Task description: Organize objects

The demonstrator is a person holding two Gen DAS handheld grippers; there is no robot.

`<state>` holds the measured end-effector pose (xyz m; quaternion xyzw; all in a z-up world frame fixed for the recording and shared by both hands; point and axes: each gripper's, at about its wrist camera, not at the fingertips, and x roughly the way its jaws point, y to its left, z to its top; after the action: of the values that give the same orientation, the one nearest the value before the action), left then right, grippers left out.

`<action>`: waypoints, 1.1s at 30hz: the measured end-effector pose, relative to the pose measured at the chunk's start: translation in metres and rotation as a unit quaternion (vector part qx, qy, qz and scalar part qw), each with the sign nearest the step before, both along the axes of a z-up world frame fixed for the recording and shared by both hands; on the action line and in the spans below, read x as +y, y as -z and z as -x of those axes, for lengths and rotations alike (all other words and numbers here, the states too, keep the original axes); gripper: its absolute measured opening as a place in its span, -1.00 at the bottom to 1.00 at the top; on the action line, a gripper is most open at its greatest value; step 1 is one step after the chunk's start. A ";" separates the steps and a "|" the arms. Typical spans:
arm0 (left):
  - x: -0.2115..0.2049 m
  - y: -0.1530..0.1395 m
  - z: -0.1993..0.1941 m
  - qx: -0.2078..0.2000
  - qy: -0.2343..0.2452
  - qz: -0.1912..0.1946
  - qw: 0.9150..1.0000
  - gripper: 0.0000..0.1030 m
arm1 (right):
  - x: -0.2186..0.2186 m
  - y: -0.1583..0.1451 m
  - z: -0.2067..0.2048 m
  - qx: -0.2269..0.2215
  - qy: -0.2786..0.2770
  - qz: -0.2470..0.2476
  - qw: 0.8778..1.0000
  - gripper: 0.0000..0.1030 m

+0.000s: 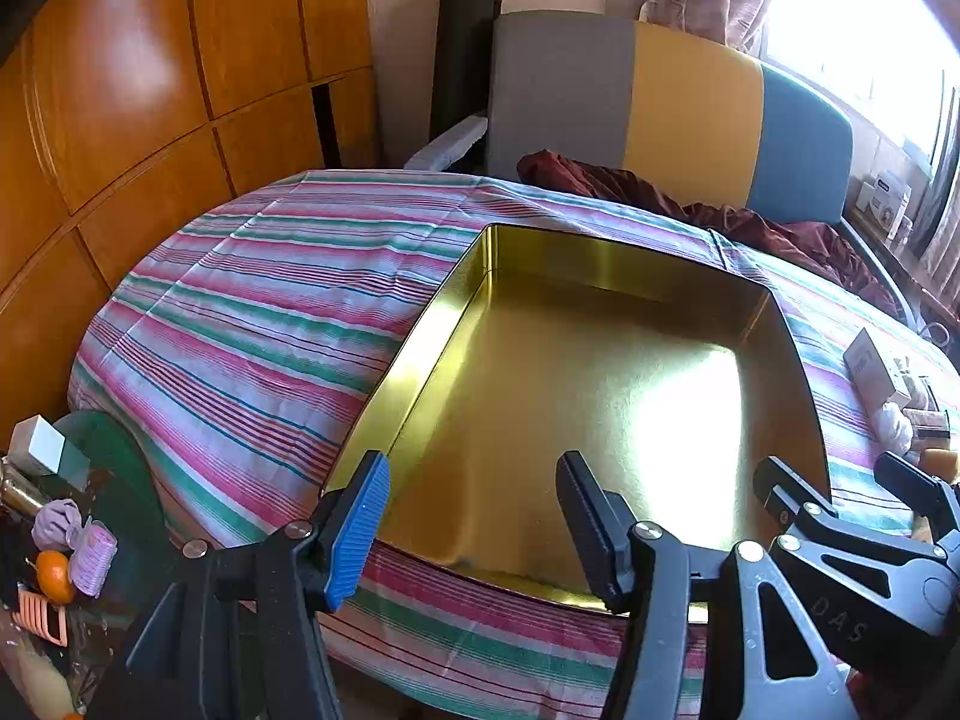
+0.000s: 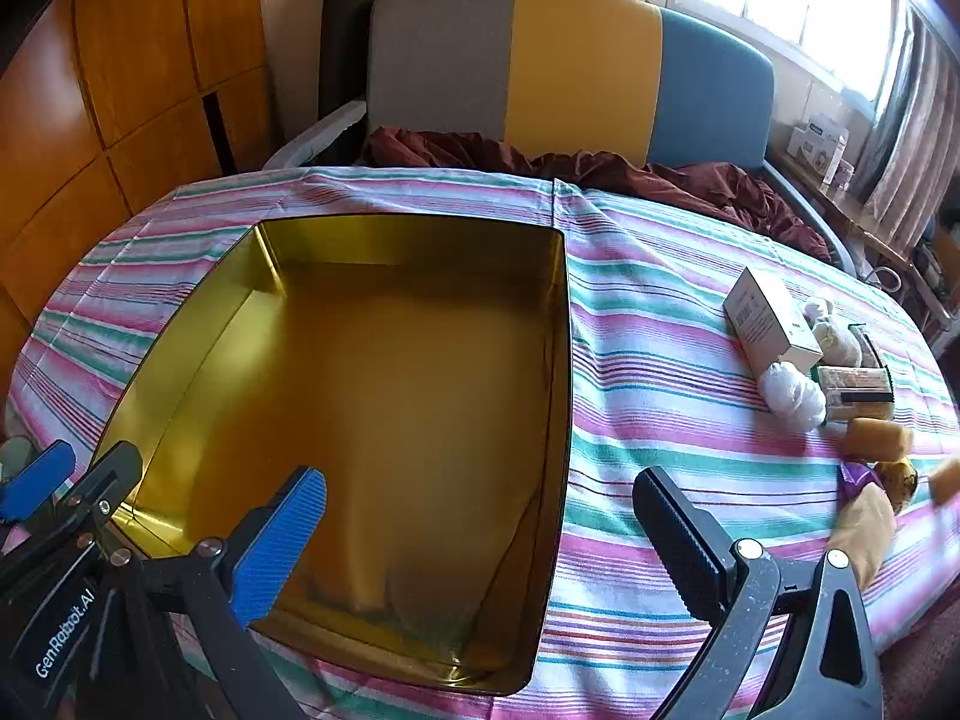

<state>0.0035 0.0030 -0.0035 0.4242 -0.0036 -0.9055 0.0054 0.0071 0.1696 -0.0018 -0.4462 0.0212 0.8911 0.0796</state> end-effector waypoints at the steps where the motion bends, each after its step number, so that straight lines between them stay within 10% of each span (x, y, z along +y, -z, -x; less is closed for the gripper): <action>1: 0.000 0.000 0.000 0.000 0.000 -0.001 1.000 0.14 | 0.000 0.000 0.000 0.000 -0.001 -0.001 1.000 1.00; 33: 0.002 -0.001 -0.001 -0.004 0.003 -0.001 1.000 0.14 | 0.000 0.001 -0.003 -0.001 0.000 0.002 1.000 1.00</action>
<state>0.0044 0.0049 -0.0030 0.4282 -0.0043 -0.9037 0.0022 0.0105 0.1699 -0.0024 -0.4474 0.0228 0.8906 0.0783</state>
